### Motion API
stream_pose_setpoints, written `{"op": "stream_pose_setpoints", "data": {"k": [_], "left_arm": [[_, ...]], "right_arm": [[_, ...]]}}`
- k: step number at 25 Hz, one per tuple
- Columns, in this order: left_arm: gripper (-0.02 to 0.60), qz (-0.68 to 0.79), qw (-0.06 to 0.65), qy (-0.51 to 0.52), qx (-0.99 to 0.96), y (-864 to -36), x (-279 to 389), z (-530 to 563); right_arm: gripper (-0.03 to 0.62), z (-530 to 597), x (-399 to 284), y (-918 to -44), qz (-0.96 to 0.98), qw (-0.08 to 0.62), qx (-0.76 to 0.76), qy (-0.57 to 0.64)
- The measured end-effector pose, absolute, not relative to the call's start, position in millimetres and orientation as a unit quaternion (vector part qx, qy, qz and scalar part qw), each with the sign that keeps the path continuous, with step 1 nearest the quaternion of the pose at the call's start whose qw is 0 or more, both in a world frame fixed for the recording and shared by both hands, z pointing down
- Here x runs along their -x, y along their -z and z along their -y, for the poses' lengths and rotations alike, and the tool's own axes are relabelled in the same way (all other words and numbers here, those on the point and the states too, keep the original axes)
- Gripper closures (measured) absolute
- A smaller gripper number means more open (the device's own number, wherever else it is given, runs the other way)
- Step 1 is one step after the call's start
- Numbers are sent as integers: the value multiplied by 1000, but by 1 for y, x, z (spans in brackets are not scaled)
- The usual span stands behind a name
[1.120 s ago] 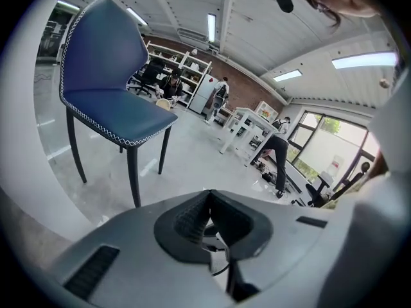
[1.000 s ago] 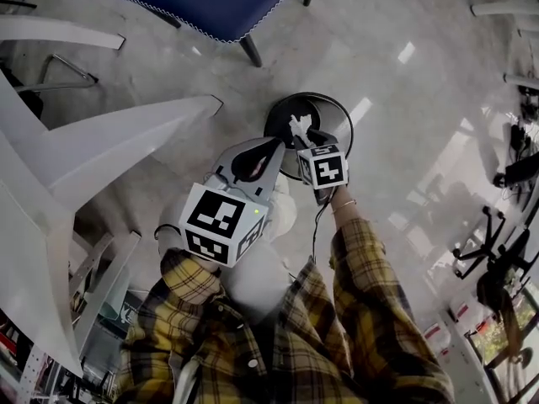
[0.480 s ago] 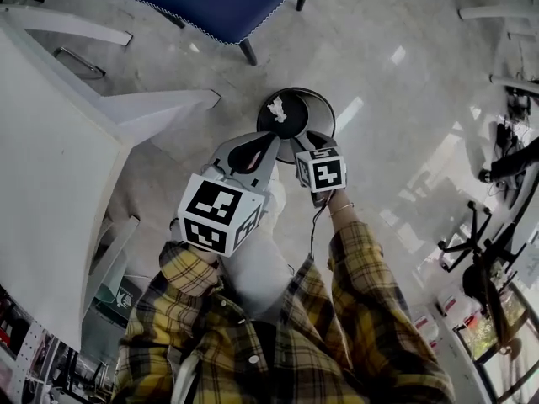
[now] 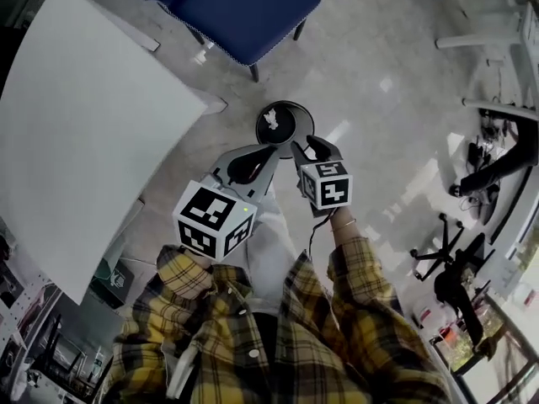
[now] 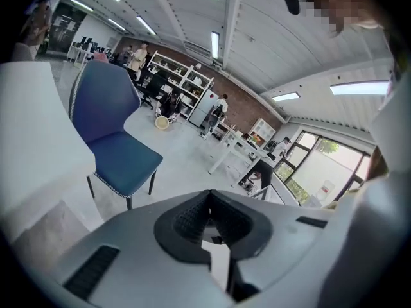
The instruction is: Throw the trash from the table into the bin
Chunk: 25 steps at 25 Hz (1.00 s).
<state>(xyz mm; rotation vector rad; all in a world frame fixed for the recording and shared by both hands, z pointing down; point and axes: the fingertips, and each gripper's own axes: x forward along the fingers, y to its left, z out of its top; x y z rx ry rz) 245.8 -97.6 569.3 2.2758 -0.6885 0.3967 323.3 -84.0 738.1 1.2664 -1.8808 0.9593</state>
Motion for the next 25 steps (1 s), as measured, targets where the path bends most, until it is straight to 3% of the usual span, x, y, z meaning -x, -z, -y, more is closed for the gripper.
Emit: {"op": "stream_pose_setpoints", "data": {"k": [8, 15, 21, 25], "left_arm": [[572, 359, 334, -74, -868, -450, -196, 117], [572, 471, 253, -12, -845, -347, -119, 104], [572, 593, 211, 24, -776, -310, -17, 60], [572, 630, 200, 29, -750, -302, 26, 22]], "right_arm": [[452, 108, -279, -585, 792, 296, -444, -297], [459, 110, -186, -448, 885, 237, -348, -197], [505, 93, -63, -380, 948, 194, -220, -122], [570, 60, -11, -352, 962, 172, -178, -113]]}}
